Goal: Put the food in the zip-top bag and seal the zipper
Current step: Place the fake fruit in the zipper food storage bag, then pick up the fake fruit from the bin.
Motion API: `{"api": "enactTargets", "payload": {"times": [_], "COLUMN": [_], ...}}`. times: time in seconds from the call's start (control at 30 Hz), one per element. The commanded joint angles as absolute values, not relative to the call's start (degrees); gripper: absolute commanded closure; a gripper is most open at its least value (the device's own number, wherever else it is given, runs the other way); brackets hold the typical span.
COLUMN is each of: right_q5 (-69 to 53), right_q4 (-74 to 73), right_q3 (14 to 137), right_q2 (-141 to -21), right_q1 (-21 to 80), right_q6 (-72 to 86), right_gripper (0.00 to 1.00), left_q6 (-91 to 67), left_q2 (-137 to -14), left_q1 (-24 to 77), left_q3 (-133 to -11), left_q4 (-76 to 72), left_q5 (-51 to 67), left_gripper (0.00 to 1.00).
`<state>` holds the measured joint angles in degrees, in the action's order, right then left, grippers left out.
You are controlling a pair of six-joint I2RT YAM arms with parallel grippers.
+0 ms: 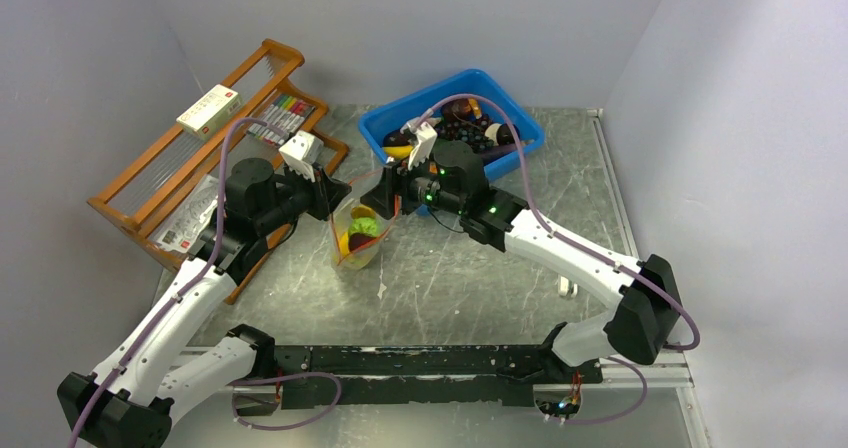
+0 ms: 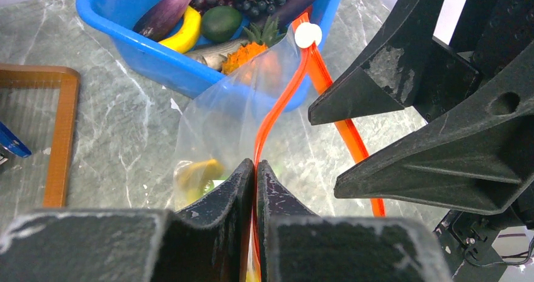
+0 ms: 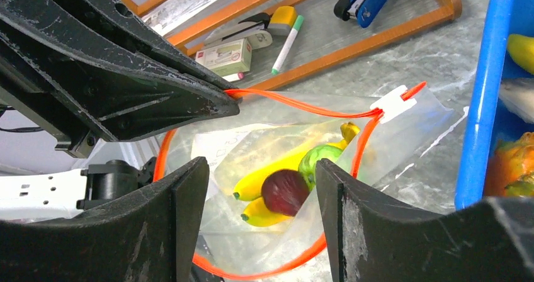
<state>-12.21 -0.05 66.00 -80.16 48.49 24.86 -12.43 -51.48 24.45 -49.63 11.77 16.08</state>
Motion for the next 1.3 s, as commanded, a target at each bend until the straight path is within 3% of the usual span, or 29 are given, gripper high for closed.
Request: {"api": "enactTargets", "payload": {"times": [0.0, 0.8, 1.27], "right_q5": [-11.72, -20.91, -4.62], "right_q4": [-1.19, 0.62, -11.43], "right_q3": [67.83, 71.68, 79.38], "right_q2": [-80.12, -76.14, -79.69], "right_q1": [48.69, 48.14, 36.98], "right_q6": [24.12, 22.52, 8.00], "right_gripper": [0.36, 0.34, 0.34], "left_q6": [-12.38, -12.30, -12.17], "left_q2": [-50.88, -50.71, -50.69], "left_q1": [23.93, 23.93, 23.94], "left_q3": [-49.22, -49.25, -49.25], "left_q4": [9.68, 9.73, 9.91], "left_q5": [16.04, 15.98, 16.00], "left_gripper": [0.93, 0.93, 0.93]}}
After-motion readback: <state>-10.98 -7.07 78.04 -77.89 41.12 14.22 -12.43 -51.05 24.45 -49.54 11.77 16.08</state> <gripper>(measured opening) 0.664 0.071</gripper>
